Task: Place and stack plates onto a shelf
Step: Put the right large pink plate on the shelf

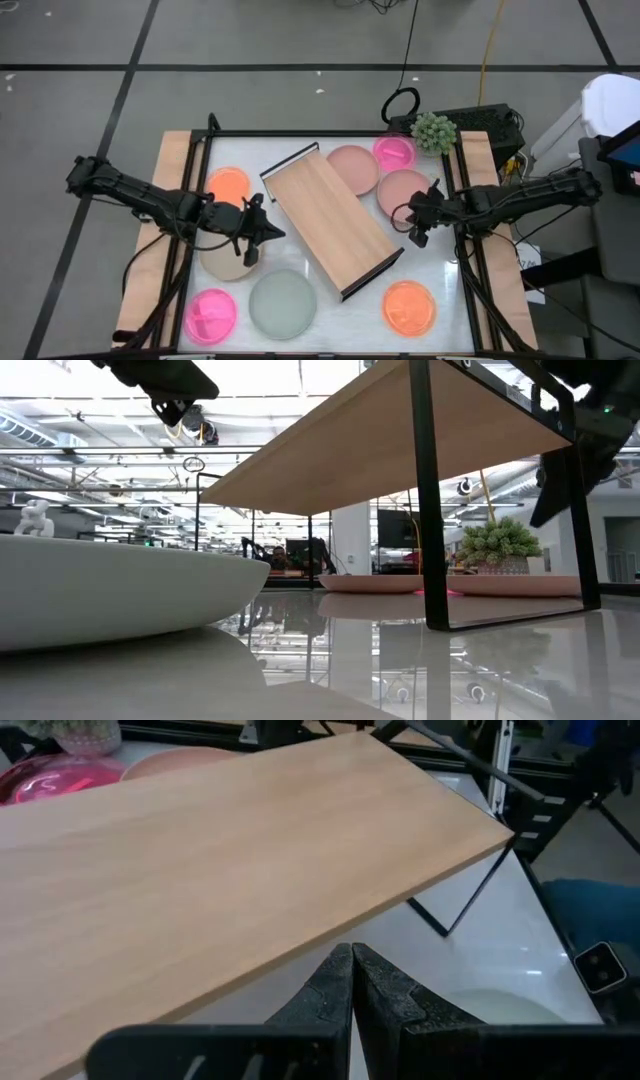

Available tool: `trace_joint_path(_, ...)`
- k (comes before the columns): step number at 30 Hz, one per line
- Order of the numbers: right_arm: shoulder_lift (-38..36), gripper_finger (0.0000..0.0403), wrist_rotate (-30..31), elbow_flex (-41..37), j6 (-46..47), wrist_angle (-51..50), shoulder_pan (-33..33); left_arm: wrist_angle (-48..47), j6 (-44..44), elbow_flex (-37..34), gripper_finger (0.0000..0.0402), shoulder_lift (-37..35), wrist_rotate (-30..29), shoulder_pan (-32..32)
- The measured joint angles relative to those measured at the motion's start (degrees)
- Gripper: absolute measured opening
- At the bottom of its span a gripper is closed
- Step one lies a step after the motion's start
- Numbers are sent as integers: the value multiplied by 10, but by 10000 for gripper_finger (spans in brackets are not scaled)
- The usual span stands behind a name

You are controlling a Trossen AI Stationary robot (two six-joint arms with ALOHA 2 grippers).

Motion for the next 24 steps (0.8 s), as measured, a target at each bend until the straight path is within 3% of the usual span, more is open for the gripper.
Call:
trace_joint_path(6, 59, 56, -1, 0, -18, -7, 0, 25, 17, 0, 12, 0, -5, 0)
trace_joint_path(15, 88, 145, -2, 0, -63, 14, 0, 35, 31, 0, 12, 0, -5, 2)
trace_joint_path(24, 133, 169, -1, 0, -147, 18, 1, 35, 31, 0, 12, 0, -5, 4)
